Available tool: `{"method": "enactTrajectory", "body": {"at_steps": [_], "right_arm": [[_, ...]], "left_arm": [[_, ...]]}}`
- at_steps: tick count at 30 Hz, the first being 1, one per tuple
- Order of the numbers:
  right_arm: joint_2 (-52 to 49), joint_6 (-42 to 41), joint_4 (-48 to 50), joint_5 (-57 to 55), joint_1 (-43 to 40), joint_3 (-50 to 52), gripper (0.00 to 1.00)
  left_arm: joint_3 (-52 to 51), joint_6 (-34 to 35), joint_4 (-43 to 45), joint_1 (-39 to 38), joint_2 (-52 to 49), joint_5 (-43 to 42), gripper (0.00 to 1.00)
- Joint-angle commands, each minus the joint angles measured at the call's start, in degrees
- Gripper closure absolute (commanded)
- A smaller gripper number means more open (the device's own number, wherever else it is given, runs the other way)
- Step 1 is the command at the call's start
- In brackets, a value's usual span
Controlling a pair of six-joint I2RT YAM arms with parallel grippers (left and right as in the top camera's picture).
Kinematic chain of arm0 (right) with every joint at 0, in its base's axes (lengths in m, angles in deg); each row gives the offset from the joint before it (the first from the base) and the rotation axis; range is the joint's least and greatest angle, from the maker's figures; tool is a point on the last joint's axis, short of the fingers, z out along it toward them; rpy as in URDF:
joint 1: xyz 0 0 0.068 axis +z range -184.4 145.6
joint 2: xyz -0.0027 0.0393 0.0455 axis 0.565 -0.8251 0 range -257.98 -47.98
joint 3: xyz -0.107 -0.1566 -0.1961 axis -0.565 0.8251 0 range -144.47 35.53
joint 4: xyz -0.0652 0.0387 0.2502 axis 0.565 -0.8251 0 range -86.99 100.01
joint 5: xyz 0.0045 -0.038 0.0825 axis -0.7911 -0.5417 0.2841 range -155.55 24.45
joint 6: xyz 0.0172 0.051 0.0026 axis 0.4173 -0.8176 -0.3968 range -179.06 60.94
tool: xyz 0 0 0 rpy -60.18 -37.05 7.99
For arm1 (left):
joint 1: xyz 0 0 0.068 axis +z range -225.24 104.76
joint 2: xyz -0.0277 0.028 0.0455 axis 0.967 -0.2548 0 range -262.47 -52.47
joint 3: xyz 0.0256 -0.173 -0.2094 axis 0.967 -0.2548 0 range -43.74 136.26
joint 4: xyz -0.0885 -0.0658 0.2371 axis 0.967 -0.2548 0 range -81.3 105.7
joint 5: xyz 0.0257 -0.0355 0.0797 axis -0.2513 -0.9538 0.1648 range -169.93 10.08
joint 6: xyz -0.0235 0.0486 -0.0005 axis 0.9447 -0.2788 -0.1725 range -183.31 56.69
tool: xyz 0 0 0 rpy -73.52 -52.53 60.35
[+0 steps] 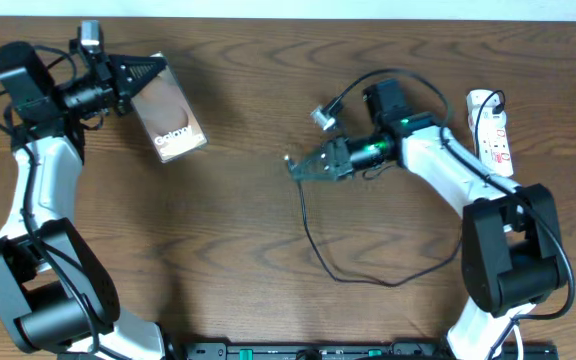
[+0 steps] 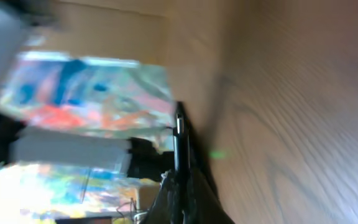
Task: Plug charger to phone and switch on socket
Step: 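Lift the cable plug with the right gripper toward the phone's bottom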
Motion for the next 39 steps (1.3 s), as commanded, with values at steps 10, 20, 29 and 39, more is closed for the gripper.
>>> {"method": "enactTrajectory", "body": {"at_steps": [10,20,29,39], "right_arm": [[-0.35,6.21,3.80,11.10,0.90,-0.79,0.99],[-0.35,1.05,7.76,11.10,0.37,-0.79,0.99],[-0.35,-8.74,18.03,11.08,0.37,-0.79,0.99],[-0.35,-21.92,29.44,10.99,0.42,-0.79,0.99]], "left_arm": [[1.11,-1.20,0.85,-11.45,1.18,10.08,0.93],[1.11,5.16,12.52,-17.92,1.18,20.17,0.93],[1.11,9.20,14.88,-18.38,1.18,23.56,0.93],[1.11,9.16,20.61,-18.38,1.18,23.32,0.92]]}}
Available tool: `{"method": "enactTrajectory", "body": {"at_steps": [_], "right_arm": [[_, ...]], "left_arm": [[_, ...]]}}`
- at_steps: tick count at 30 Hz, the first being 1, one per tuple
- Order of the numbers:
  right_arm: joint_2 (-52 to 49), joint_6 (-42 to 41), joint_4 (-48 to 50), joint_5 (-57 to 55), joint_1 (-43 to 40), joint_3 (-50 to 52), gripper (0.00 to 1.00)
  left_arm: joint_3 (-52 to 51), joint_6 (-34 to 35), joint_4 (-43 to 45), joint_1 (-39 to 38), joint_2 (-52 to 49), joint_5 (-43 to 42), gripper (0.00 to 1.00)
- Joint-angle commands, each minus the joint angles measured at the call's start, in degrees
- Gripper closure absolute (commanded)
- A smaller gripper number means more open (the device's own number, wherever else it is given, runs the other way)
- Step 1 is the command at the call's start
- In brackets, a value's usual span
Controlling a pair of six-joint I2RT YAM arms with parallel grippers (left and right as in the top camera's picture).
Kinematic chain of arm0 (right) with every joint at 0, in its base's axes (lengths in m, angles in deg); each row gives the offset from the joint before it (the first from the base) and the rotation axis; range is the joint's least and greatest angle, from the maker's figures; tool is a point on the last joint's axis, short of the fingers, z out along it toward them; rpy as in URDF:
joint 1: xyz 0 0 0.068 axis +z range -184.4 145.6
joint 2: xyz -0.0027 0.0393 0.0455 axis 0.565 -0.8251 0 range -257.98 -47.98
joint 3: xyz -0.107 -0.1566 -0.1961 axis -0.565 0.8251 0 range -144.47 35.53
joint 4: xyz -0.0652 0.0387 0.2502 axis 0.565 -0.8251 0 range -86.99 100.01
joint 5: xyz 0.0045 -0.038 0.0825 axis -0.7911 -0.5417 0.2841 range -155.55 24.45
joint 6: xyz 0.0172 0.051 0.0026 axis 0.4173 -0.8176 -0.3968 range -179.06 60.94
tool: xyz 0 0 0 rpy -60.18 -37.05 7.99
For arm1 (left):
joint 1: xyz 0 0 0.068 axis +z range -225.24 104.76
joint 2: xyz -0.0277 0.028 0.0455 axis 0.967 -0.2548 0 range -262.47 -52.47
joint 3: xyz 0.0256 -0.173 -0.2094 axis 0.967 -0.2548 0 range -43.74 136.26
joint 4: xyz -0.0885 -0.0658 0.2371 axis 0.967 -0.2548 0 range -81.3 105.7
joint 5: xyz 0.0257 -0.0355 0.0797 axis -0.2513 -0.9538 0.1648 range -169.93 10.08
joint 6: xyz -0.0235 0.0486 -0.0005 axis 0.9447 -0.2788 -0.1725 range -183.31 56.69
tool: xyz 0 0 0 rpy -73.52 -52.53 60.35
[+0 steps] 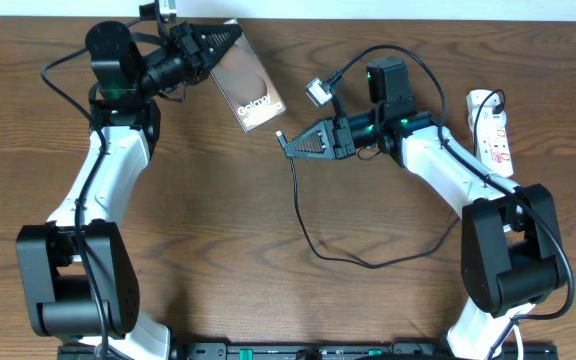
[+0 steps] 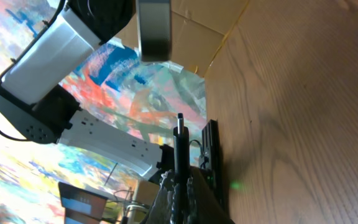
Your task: Plug charger to phone and switch on socket
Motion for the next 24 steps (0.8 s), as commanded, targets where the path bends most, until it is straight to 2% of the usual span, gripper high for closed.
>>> {"method": "enactTrajectory", "body": {"at_steps": [1,8,17,24], "right_arm": [[-0.35,-4.59,1.36,1.27,-0.02,-0.74,0.99],[-0.35,-4.57,3.17,1.31,0.13,-0.74,0.99],[-0.35,-7.23,14.08,1.29,1.73,-0.74,0.99],[-0.35,-7.61,14.82,0.81,2.25,-0.74,0.99]], "left_arm": [[1.11,0.79,1.75,0.07,1.18,0.04,0.93],[1.11,0.52,2.51,0.07,1.09,0.02,0.93],[1.11,0.52,2.84,0.07,1.09,-0.35,0.93],[1.11,0.55,2.84,0.07,1.07,-0.24,0.92]]}}
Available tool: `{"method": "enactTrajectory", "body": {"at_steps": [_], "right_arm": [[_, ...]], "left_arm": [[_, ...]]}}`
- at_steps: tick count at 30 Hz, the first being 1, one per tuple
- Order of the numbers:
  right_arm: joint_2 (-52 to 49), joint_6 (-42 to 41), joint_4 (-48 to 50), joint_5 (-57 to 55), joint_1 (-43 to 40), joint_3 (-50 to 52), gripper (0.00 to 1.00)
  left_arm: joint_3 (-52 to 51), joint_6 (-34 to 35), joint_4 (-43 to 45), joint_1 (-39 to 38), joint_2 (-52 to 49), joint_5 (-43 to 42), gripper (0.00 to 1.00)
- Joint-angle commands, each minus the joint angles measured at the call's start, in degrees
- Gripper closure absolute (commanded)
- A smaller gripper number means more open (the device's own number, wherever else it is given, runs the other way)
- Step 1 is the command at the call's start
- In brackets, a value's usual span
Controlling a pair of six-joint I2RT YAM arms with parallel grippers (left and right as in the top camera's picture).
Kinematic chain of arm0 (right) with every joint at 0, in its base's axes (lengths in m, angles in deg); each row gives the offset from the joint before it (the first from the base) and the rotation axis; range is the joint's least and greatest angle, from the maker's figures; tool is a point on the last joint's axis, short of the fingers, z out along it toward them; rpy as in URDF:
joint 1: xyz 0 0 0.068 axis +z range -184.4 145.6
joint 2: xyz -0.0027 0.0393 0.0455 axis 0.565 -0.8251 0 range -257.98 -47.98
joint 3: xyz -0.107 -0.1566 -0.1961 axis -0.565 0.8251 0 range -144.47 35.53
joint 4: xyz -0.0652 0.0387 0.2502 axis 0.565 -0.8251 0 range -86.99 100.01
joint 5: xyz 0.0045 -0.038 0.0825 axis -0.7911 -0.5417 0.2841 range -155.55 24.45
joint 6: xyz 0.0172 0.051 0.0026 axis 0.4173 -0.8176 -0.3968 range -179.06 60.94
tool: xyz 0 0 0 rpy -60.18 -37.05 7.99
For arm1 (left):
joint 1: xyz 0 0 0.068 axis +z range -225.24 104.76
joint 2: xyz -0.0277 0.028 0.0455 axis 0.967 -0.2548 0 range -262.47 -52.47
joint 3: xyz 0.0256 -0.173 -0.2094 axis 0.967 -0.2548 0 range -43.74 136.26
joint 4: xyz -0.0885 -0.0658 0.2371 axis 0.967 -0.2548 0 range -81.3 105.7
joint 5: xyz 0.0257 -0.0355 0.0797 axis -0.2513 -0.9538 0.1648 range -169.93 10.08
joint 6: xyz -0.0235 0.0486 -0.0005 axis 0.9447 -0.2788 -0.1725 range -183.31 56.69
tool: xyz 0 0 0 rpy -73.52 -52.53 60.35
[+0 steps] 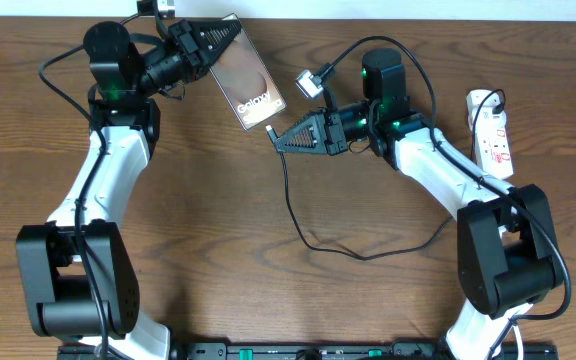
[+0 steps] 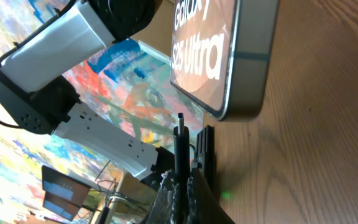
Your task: Plug charger to phone and switch on socket
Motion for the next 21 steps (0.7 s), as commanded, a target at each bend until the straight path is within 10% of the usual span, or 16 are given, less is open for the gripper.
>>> {"method": "enactTrajectory", "body": {"at_steps": [1,21], "right_arm": [[-0.31,-0.85,0.15,0.74,0.28,-0.74,0.99],[-0.31,-5.22,0.85,-2.67,0.26,-0.74,0.99]], "left_arm": [[1.11,0.55,0.76,0.07,1.07,-0.37,0.93],[1.11,0.55,0.76,0.07,1.07,-1.11,0.92]]}}
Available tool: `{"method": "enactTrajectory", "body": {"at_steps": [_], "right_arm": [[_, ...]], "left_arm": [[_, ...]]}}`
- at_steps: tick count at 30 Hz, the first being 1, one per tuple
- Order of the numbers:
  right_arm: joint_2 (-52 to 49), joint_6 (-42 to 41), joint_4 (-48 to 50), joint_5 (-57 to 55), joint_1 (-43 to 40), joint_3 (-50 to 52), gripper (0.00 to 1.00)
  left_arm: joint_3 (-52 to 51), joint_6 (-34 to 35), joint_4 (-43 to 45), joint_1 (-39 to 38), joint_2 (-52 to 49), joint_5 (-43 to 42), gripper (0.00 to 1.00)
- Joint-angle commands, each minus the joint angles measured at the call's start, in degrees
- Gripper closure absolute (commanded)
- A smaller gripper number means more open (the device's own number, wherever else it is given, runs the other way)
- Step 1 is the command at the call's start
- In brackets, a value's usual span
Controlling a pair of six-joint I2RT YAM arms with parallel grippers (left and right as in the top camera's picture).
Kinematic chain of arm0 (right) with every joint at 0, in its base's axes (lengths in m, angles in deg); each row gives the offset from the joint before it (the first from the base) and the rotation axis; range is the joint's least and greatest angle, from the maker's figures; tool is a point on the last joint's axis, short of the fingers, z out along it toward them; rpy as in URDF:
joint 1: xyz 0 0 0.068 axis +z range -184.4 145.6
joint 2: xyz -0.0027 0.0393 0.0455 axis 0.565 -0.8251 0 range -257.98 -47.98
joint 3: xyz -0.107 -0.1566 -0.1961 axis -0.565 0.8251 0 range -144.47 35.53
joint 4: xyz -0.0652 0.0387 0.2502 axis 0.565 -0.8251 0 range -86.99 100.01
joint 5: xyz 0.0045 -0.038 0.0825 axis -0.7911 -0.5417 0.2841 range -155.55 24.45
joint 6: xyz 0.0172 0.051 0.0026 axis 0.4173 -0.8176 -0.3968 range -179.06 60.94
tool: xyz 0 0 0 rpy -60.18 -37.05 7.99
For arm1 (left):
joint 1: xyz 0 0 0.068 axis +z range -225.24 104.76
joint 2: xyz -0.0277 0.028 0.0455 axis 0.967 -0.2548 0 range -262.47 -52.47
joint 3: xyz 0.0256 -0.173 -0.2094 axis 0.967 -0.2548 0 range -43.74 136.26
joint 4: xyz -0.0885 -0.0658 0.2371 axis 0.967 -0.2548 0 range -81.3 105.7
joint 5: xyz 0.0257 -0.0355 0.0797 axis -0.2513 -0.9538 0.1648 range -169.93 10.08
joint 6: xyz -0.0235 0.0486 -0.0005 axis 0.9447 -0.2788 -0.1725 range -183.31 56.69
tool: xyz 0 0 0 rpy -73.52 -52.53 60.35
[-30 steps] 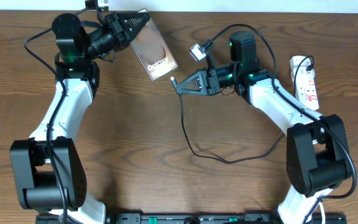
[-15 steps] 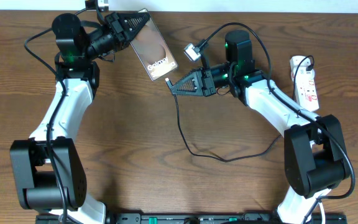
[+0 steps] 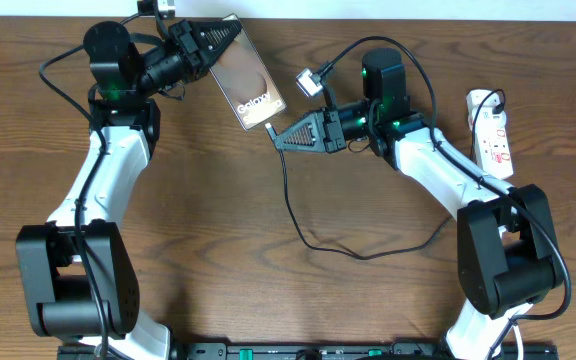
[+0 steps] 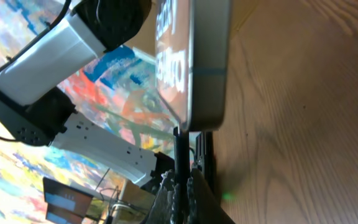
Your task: Plug charger to phone and switch on socket
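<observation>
The phone (image 3: 251,88) hangs tilted over the table's back middle, its top end held by my shut left gripper (image 3: 211,40). My right gripper (image 3: 278,139) is shut on the black charger plug (image 4: 180,149), just below the phone's bottom end. In the right wrist view the phone (image 4: 207,62) is seen edge-on, and the plug's tip meets its lower edge. Whether the tip is inside the port cannot be told. The black cable (image 3: 293,215) loops down across the table. The white socket strip (image 3: 491,130) lies at the far right.
A small adapter end of the cable (image 3: 311,83) hangs near the right arm's wrist. The cable loop trails over the middle of the wooden table (image 3: 188,260). Both arms reach in over the back half.
The plug's tip stood a little short of the phone's bottom end and now touches it. In the right wrist view the phone shows edge-on instead of face-on. The left arm held still.
First my left gripper held the phone at the far left, and my right gripper held the plug mid-table. Then both had come together at the back middle, with a gap between them. That gap was small a moment ago and is now closed.
</observation>
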Motion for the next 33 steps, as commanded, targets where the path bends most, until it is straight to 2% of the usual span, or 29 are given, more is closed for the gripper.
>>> {"method": "enactTrajectory", "body": {"at_steps": [1,8,33], "right_arm": [[-0.31,-2.03,0.68,-0.50,0.26,-0.74,0.99],[-0.31,-5.57,4.57,-0.52,0.26,-0.74,0.99],[-0.31,-5.75,4.74,-0.55,0.26,-0.74,0.99]], "left_arm": [[1.11,0.55,0.76,0.07,1.07,-0.85,0.93],[1.11,0.55,0.76,0.07,1.07,-0.94,0.92],[1.11,0.57,0.74,-0.55,1.07,-1.18,0.93]]}}
